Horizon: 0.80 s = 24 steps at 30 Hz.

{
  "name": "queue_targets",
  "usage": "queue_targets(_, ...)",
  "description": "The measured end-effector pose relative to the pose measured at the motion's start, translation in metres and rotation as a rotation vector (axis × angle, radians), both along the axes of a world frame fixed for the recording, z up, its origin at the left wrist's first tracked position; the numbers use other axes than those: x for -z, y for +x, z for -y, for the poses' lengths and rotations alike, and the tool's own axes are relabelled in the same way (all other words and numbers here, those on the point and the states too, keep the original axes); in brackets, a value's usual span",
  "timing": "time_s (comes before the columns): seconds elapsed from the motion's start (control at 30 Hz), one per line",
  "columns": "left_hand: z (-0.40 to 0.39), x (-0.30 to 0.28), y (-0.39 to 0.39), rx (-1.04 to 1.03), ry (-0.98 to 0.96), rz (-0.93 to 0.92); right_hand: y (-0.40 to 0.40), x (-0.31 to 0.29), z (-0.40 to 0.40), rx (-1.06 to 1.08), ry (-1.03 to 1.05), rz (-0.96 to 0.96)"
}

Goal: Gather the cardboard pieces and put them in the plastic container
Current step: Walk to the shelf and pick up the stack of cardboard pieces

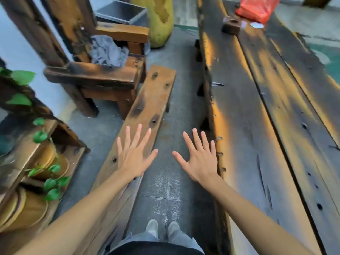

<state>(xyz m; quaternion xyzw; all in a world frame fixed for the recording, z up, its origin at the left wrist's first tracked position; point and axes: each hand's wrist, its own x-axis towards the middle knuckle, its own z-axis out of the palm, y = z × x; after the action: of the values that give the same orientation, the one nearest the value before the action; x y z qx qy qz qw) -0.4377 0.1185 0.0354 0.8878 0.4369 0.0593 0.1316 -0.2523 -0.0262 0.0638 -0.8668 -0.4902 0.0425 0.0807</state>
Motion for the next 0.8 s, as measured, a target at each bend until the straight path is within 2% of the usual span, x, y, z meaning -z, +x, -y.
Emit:
queue_targets(0.17,0.0,-0.009,-0.05,-0.257,0.027,0.012,-0.019,-0.006,-0.05,-0.24,0.018,0.012)
queue_targets(0.37,0.003,-0.024,-0.102,-0.409,0.05,0.093,-0.047,-0.015,-0.096,-0.432,0.057,0.006)
queue_targets(0.47,0.007,-0.033,-0.144,-0.53,0.086,0.142,-0.08,-0.025,-0.122,-0.56,0.075,0.0)
queue_targets(0.8,0.018,-0.086,-0.28,-0.849,0.234,0.131,-0.216,-0.063,-0.184,-0.887,0.174,0.007)
